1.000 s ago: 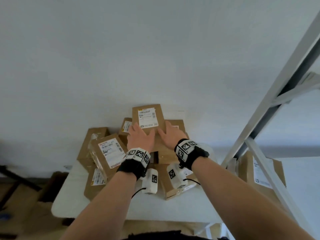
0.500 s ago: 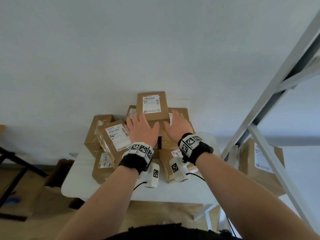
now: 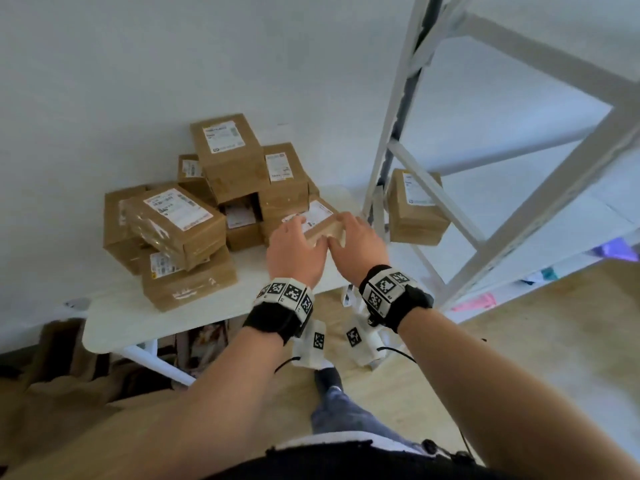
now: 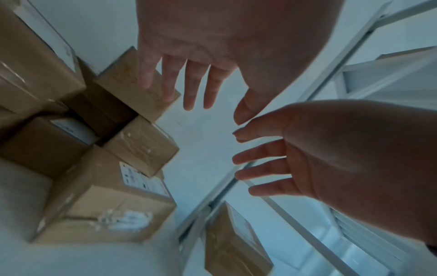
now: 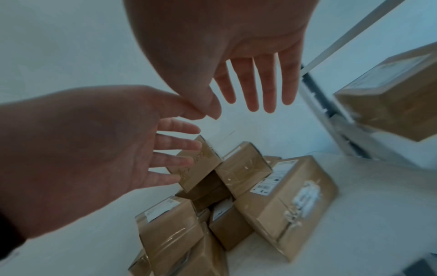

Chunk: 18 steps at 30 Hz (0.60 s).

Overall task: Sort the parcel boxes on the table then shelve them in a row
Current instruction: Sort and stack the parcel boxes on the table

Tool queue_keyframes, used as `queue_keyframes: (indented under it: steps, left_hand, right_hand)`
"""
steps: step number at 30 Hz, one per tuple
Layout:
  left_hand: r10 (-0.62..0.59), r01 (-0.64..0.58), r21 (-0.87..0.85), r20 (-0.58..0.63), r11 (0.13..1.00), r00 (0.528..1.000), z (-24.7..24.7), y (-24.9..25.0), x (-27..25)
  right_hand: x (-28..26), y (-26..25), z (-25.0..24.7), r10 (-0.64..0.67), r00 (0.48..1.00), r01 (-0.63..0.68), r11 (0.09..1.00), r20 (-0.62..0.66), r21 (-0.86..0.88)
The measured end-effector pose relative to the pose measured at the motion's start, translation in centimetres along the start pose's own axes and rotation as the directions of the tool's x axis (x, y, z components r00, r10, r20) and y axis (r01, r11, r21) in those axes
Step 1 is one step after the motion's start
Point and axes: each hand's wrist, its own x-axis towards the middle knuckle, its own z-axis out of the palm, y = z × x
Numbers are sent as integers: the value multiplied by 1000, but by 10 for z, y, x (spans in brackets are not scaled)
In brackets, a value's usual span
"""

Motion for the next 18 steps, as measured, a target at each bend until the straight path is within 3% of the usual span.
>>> queue_keyframes:
  steps: [8,18]
  left_hand:
    - [197,-186,-88,133,979,971,34,50,-72]
    - [451,-407,-214,229,888,863,78,125,-126]
  right_hand:
    - [-82,57,-44,184,955,-176,983,-231,54]
    - [-137,138,-111,386,806,-384,918,-448,100]
